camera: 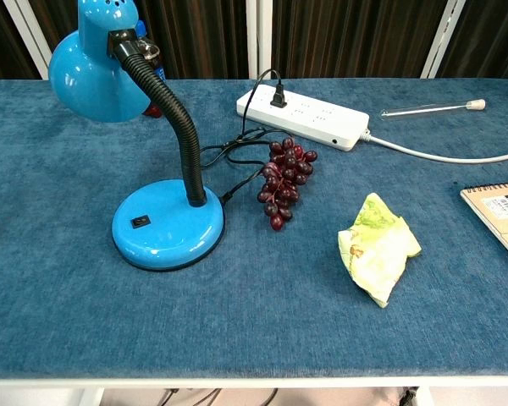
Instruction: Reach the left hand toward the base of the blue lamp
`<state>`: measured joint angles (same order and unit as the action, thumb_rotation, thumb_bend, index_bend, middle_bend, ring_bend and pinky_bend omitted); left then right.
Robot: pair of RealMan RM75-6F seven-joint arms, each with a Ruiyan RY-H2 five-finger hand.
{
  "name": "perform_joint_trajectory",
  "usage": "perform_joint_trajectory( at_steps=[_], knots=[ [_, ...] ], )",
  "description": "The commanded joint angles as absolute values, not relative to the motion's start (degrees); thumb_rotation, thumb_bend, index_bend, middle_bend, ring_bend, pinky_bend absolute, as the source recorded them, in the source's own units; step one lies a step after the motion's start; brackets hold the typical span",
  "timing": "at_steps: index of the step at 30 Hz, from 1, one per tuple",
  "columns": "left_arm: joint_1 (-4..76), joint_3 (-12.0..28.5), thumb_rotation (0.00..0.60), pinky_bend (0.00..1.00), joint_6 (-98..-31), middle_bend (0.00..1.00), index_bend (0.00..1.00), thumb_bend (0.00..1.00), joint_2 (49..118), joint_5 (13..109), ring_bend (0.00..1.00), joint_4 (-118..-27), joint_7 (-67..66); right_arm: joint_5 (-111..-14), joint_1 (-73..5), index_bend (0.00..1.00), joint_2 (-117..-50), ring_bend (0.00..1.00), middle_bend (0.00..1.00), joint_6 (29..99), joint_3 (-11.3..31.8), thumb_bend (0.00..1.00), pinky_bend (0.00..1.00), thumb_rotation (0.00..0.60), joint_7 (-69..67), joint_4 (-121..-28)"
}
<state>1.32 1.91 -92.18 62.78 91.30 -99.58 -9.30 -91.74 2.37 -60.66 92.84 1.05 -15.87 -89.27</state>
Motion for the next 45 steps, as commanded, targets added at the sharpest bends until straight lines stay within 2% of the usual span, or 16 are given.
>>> perform_joint_trajectory(
  at_steps=[1, 15, 20, 22, 23, 26, 28, 32, 34, 37, 45],
  knots=[
    [1.3, 1.9, 0.600, 0.00, -92.2, 0.08, 0.16, 0.09, 62.8, 91.3, 0.00, -99.5, -9.2, -91.7, 2.3, 0.00, -60.7, 0.00, 0.00, 92.7, 1.0, 0.18, 0.00, 0.600, -15.8, -89.2],
    [2.0, 1.4, 0.600, 0.00, -91.0, 0.08, 0.15, 0.09, 62.8, 92.4, 0.00, -99.6, -8.9, -91.5, 2.2, 0.00, -60.7, 0.00, 0.00, 92.6, 1.2, 0.18, 0.00, 0.600, -16.0, -89.2],
    [3.9, 1.3, 0.600, 0.08, -88.2, 0.09, 0.12, 0.10, 63.0, 93.6, 0.01, -101.6, -11.3, -91.6, 2.2, 0.00, -60.7, 0.00, 0.00, 92.4, 1.0, 0.18, 0.00, 0.600, -15.8, -89.4],
    [5.1, 1.2, 0.600, 0.16, -87.2, 0.12, 0.12, 0.12, 64.0, 95.3, 0.07, -101.8, -13.9, -91.6, 2.4, 0.00, -60.8, 0.00, 0.00, 92.8, 1.0, 0.18, 0.00, 0.600, -16.1, -89.1],
    [5.6, 1.1, 0.600, 0.24, -86.6, 0.19, 0.12, 0.14, 64.7, 96.2, 0.15, -101.8, -15.2, -91.5, 2.5, 0.00, -60.8, 0.00, 0.00, 92.9, 1.0, 0.18, 0.00, 0.600, -16.3, -89.0],
    [8.0, -0.4, 0.600, 0.43, -81.1, 0.45, 0.12, 0.21, 65.9, 97.4, 0.42, -103.0, -18.6, -91.3, 2.5, 0.00, -60.8, 0.00, 0.00, 92.8, 1.0, 0.18, 0.00, 0.600, -16.7, -88.7],
    [10.0, -0.8, 0.600, 0.53, -76.6, 0.58, 0.12, 0.24, 67.3, 96.7, 0.58, -104.2, -20.8, -91.5, 2.4, 0.00, -60.9, 0.00, 0.00, 92.7, 1.0, 0.18, 0.00, 0.600, -16.9, -88.6],
    [13.2, 0.0, 0.600, 0.70, -71.1, 0.73, 0.11, 0.31, 71.2, 94.9, 0.75, -103.7, -24.1, -91.8, 2.2, 0.00, -61.1, 0.00, 0.00, 92.5, 0.9, 0.18, 0.00, 0.600, -17.0, -88.5],
    [14.8, 0.5, 0.600, 0.74, -68.4, 0.77, 0.11, 0.36, 73.2, 93.4, 0.80, -103.1, -24.2, -91.7, 2.1, 0.00, -61.1, 0.00, 0.00, 92.2, 0.9, 0.18, 0.00, 0.600, -17.2, -88.4],
    [16.8, 0.9, 0.600, 0.75, -64.8, 0.77, 0.11, 0.40, 75.5, 90.9, 0.82, -102.4, -25.1, -91.2, 2.0, 0.00, -61.1, 0.00, 0.00, 91.8, 1.0, 0.18, 0.00, 0.600, -17.6, -88.1],
    [20.3, 0.5, 0.600, 0.75, -59.5, 0.78, 0.09, 0.42, 79.4, 87.6, 0.82, -100.9, -27.0, -90.9, 2.1, 0.00, -61.1, 0.00, 0.00, 91.8, 1.1, 0.18, 0.00, 0.600, -18.9, -87.3]
  ],
)
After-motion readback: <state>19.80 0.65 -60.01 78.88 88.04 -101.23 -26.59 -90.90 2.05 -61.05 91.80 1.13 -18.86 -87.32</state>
